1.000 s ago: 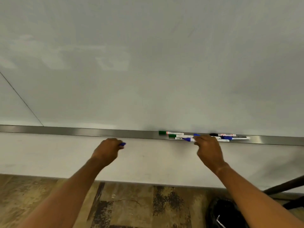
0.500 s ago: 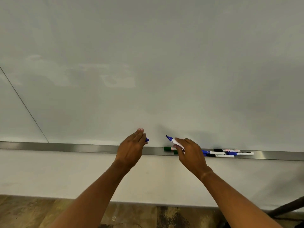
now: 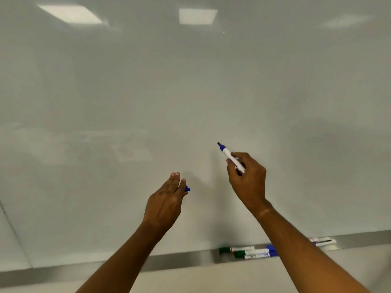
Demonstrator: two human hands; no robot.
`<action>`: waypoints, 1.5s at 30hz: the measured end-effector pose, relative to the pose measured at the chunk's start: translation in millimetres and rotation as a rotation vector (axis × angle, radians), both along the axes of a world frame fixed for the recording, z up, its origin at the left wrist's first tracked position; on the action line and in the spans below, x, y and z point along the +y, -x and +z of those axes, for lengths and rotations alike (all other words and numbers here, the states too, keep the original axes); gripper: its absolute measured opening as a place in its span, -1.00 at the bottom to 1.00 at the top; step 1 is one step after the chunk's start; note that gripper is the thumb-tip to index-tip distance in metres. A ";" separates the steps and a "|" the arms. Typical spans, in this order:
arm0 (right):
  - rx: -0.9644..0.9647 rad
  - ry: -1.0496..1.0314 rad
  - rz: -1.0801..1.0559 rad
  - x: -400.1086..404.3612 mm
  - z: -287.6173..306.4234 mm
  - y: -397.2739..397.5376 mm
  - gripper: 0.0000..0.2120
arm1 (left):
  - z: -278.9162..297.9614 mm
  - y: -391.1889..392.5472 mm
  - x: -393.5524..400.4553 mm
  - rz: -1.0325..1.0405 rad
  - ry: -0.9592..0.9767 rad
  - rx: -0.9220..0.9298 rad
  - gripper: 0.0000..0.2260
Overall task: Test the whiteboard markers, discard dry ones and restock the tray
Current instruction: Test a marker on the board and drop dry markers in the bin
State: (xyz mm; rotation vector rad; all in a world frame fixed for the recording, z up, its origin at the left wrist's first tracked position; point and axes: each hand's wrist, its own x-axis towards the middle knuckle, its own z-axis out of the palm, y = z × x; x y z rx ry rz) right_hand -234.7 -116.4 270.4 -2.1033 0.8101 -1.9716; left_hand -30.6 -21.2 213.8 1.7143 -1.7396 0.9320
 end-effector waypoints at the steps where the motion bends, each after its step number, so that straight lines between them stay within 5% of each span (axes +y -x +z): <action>1: -0.031 0.018 -0.012 -1.5 14.9 -4.1 -0.88 | 7.6 -4.2 -3.2 -0.006 0.020 -0.007 -0.60; 19: -0.071 0.286 -0.163 -42.5 131.2 -33.9 -0.82 | 55.6 -31.9 -30.7 0.059 0.191 -0.063 -0.70; 24: 0.003 0.331 -0.066 -38.2 116.9 -32.2 -0.88 | 57.0 -28.3 -34.7 0.074 0.159 -0.049 -0.64; 36: -0.018 0.030 -0.009 -32.4 23.5 7.3 -0.94 | 50.4 -10.9 -35.9 0.077 0.089 -0.044 -0.57; 45: -0.130 0.192 -0.178 -65.3 115.2 41.9 -0.75 | 51.2 3.9 -33.2 0.079 0.066 -0.056 -0.54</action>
